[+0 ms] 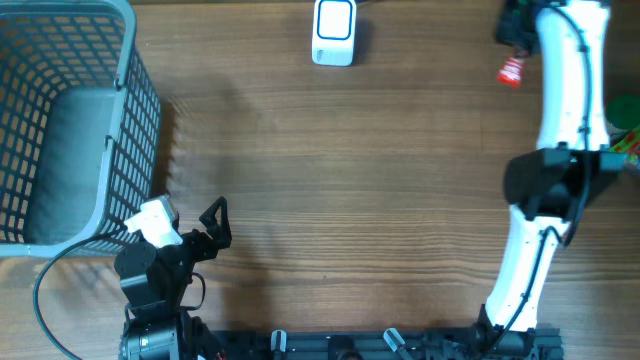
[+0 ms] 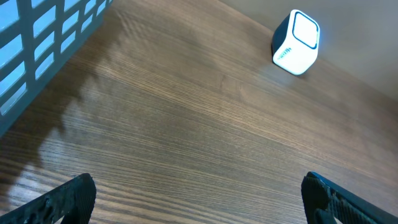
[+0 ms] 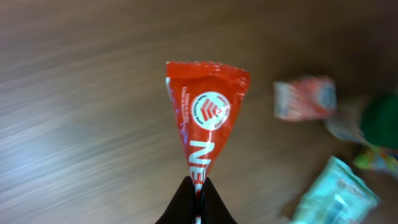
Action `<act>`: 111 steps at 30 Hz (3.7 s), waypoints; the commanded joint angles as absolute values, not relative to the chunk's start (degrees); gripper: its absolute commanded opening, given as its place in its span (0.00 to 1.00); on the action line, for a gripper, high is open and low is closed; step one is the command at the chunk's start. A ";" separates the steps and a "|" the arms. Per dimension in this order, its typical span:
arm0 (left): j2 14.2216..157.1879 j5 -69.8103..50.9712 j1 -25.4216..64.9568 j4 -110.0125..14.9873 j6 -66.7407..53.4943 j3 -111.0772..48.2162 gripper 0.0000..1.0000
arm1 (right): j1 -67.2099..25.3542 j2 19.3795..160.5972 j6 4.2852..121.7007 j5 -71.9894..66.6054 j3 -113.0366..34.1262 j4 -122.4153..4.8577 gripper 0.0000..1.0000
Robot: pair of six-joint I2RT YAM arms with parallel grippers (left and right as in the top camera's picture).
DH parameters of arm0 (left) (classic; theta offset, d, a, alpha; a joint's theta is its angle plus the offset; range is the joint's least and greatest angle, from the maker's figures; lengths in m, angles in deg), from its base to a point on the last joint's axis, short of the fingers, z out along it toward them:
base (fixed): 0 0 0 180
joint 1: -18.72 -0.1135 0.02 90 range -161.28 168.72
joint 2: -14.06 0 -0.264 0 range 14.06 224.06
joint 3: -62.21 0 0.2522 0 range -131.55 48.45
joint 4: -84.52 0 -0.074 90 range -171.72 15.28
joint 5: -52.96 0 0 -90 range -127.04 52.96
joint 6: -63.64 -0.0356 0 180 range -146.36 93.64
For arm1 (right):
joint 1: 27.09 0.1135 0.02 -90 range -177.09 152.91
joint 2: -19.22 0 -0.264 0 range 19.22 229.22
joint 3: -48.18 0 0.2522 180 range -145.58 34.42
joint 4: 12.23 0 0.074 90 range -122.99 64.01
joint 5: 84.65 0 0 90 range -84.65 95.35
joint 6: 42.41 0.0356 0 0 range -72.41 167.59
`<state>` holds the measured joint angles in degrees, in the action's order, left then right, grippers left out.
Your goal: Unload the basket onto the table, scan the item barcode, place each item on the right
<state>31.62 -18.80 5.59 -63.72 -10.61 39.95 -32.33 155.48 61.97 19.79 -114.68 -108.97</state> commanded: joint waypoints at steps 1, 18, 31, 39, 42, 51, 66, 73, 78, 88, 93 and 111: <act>31.38 -19.10 5.75 -63.83 -10.92 40.37 1.00 | -37.20 155.64 64.28 18.56 -105.71 -106.11 0.04; 31.38 -19.10 5.75 -63.83 -10.92 40.37 1.00 | -46.14 143.75 63.04 15.46 -87.73 -102.00 1.00; 31.38 -19.10 5.75 -63.83 -10.92 40.37 1.00 | -44.39 92.67 67.50 -1.15 -87.73 -108.56 1.00; 31.38 -19.10 5.75 -63.83 -10.92 40.37 1.00 | -44.39 73.67 58.56 0.34 -87.73 -111.38 1.00; 31.38 -19.10 5.75 -63.83 -10.92 40.37 1.00 | -44.39 69.06 51.08 -0.58 -87.70 -112.10 1.00; 31.38 -19.10 5.75 -63.83 -10.92 40.37 1.00 | -41.38 55.84 38.23 -8.93 -86.44 -100.65 1.00; 31.38 -19.10 5.75 -63.83 -10.92 40.37 1.00 | -31.28 23.14 35.80 -16.91 -20.49 -41.59 1.00; 31.38 -19.10 5.75 -63.83 -10.92 40.37 1.00 | -31.28 19.47 40.39 -14.46 4.23 -19.86 1.00; 31.38 -19.10 5.75 -63.83 -10.92 40.37 1.00 | -31.26 19.45 41.64 -11.23 16.09 -9.50 1.00; 31.38 -19.10 5.75 -63.83 -10.92 40.37 1.00 | -31.28 19.40 41.77 -5.52 31.57 -6.29 1.00; 31.38 -19.10 5.75 -63.83 -10.92 40.37 1.00 | -31.21 19.40 41.81 -2.75 34.10 -11.34 1.00; 31.38 -19.10 5.75 -63.83 -10.92 40.37 1.00 | -31.23 19.62 41.66 -0.63 34.13 -25.68 1.00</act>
